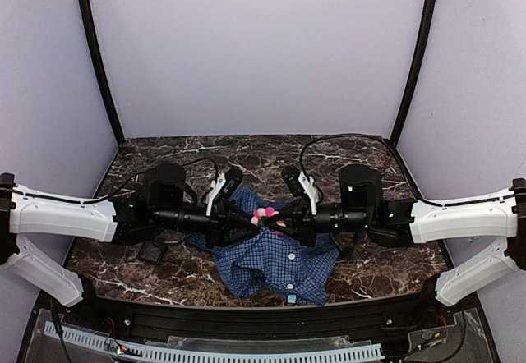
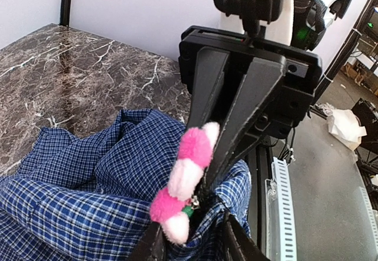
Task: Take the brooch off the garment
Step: Open the brooch on the crumpled clothing, then remove the brooch from the crumpled clothing.
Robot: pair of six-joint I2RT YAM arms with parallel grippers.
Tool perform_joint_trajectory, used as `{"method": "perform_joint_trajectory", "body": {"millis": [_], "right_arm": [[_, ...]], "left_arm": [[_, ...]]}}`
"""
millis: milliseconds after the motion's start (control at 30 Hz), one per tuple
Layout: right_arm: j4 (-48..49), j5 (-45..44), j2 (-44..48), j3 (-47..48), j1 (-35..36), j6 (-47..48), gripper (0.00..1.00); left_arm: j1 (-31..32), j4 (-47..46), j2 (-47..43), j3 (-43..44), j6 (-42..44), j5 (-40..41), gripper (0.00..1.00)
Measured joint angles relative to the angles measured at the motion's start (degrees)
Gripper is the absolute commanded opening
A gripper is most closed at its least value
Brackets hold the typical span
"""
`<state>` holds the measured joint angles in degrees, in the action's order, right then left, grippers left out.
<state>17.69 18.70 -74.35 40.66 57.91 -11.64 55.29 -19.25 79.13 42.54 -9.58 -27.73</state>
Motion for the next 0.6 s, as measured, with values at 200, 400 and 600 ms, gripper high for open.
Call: {"method": "perform_joint_trajectory", "body": {"millis": [200, 400, 600], "right_arm": [[0.9, 1.9, 1.1, -1.2, -1.2, -0.9, 0.0], [0.2, -0.2, 1.6, -1.3, -1.3, -0.9, 0.0], [-1.7, -3.6, 2.3, -1.3, -1.4, -0.8, 0.0]], "left_arm": [[0.0, -1.4, -3.2, -1.7, 1.2, 0.4, 0.66], [0.0, -1.5, -4.5, -2.9, 2.8, 1.7, 0.84], [0.8, 0.2, -3.1, -2.8, 4.4, 4.1, 0.83]]}}
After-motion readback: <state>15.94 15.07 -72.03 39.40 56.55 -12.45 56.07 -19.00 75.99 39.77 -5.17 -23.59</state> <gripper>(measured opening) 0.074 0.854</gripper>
